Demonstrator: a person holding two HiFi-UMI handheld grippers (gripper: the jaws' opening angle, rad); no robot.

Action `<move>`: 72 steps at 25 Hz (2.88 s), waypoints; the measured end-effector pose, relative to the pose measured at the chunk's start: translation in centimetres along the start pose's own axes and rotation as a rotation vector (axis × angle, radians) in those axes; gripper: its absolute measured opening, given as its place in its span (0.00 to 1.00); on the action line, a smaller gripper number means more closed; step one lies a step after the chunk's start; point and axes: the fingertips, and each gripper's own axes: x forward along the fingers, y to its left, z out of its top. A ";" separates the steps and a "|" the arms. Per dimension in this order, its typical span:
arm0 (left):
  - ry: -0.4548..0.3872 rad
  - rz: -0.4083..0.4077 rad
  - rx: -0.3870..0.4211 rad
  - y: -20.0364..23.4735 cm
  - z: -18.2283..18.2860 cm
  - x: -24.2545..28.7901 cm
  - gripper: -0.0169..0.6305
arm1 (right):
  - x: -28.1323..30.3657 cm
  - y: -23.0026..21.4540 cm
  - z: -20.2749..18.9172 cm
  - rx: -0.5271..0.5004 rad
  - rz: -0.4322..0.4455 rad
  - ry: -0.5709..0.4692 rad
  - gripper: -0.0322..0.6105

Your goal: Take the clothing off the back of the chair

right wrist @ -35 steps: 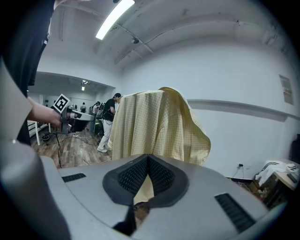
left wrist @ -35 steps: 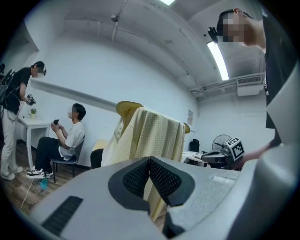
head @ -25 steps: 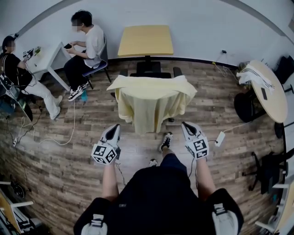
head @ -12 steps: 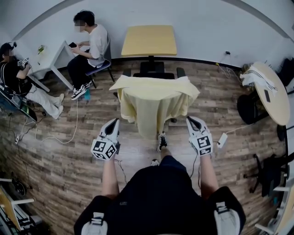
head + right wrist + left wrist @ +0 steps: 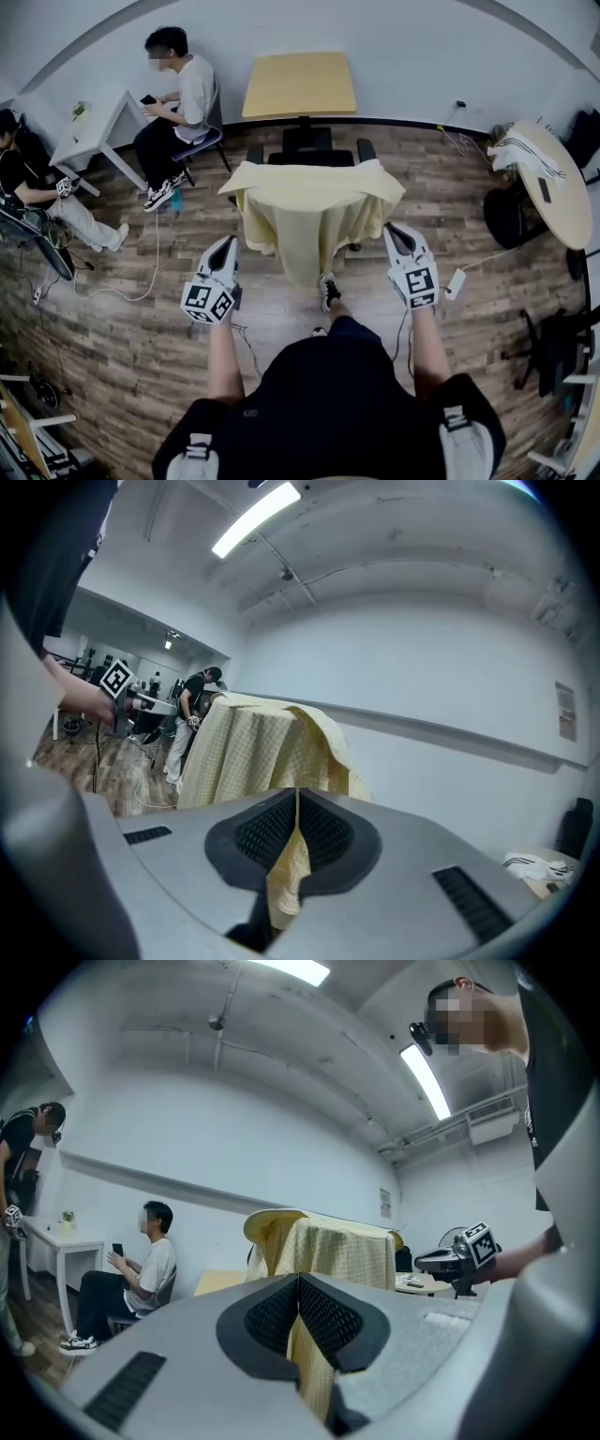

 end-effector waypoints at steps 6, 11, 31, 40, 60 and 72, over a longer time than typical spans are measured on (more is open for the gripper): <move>0.000 0.021 0.040 1.2 0.5 1.2 0.03 | 1.0 -1.1 1.5 -0.118 -0.064 -0.014 0.11; -0.016 0.023 0.051 1.7 0.2 1.7 0.03 | 0.9 -1.8 2.1 -0.135 -0.098 -0.014 0.13; -0.002 0.048 0.115 4.6 1.9 5.0 0.20 | 3.4 -3.9 4.8 -0.166 -0.178 -0.073 0.20; -0.019 0.064 0.150 6.2 2.8 6.6 0.22 | 5.2 -3.7 5.2 -0.164 -0.156 -0.088 0.15; -0.074 0.058 0.269 6.1 5.9 9.0 0.22 | 6.1 -4.3 4.9 -0.119 -0.111 -0.107 0.06; -0.104 0.010 0.285 5.0 6.5 9.4 0.08 | 6.3 -4.0 4.9 -0.096 -0.095 -0.111 0.06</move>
